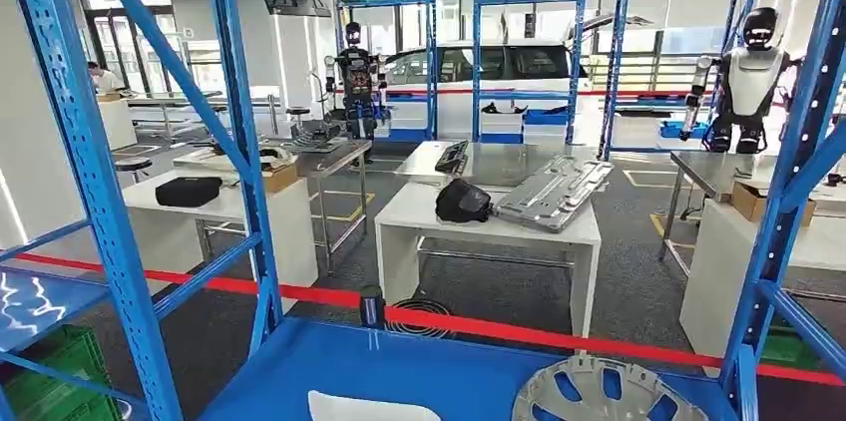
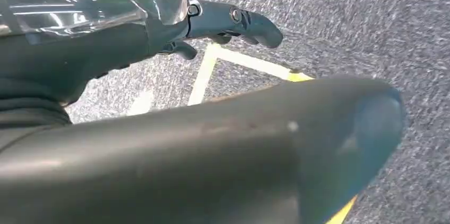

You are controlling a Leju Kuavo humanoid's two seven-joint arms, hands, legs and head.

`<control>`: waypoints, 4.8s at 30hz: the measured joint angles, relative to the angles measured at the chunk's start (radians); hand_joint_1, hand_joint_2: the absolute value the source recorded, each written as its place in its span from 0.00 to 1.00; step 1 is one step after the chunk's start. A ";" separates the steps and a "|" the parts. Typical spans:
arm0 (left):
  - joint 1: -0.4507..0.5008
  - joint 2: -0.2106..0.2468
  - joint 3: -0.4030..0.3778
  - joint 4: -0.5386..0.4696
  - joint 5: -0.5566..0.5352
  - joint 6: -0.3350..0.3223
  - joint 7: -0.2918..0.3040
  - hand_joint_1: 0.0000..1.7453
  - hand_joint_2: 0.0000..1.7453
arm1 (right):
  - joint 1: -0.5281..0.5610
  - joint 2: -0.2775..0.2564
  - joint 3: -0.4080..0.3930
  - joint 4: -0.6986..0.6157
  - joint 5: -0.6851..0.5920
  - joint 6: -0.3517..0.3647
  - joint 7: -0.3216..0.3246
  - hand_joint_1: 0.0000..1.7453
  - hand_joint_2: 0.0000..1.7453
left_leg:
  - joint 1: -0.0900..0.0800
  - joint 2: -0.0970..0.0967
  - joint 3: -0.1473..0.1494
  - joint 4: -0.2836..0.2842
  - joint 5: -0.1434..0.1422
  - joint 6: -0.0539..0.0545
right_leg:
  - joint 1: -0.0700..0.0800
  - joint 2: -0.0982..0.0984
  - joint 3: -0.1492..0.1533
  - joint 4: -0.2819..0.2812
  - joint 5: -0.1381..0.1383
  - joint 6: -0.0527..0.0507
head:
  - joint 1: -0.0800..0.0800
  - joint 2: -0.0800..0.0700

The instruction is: Take the parts from the cabinet and place them on the table.

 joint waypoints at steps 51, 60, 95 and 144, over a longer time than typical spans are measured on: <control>-0.005 0.005 -0.013 -0.010 0.002 -0.021 0.001 0.00 0.00 | 0.015 0.016 -0.034 -0.092 -0.084 -0.067 -0.090 1.00 1.00 | -0.012 0.002 0.169 -0.320 0.127 0.040 | -0.007 -0.005 -0.031 0.007 0.007 0.054 | 0.010 0.000; -0.005 -0.003 -0.032 -0.011 -0.003 -0.014 -0.013 0.00 1.00 | 0.110 0.012 -0.110 -0.404 -0.243 -0.090 -0.135 1.00 1.00 | 0.000 0.001 0.036 -0.052 -0.008 0.007 | -0.006 0.003 -0.024 0.009 0.008 0.006 | 0.002 0.000; 0.035 -0.036 -0.058 -0.058 0.071 0.053 -0.190 0.00 1.00 | 0.462 0.116 -0.381 -1.169 -1.355 0.559 -0.212 1.00 1.00 | 0.000 -0.001 0.057 -0.138 0.086 0.008 | -0.002 0.004 -0.004 0.013 -0.012 0.004 | -0.001 0.000; 0.051 -0.028 -0.051 -0.110 0.121 0.027 -0.136 0.00 1.00 | 0.525 0.211 -0.401 -1.295 -1.557 0.723 -0.078 1.00 1.00 | -0.018 -0.007 0.157 -0.315 0.132 0.040 | 0.005 0.000 0.010 0.005 -0.022 0.030 | 0.005 0.000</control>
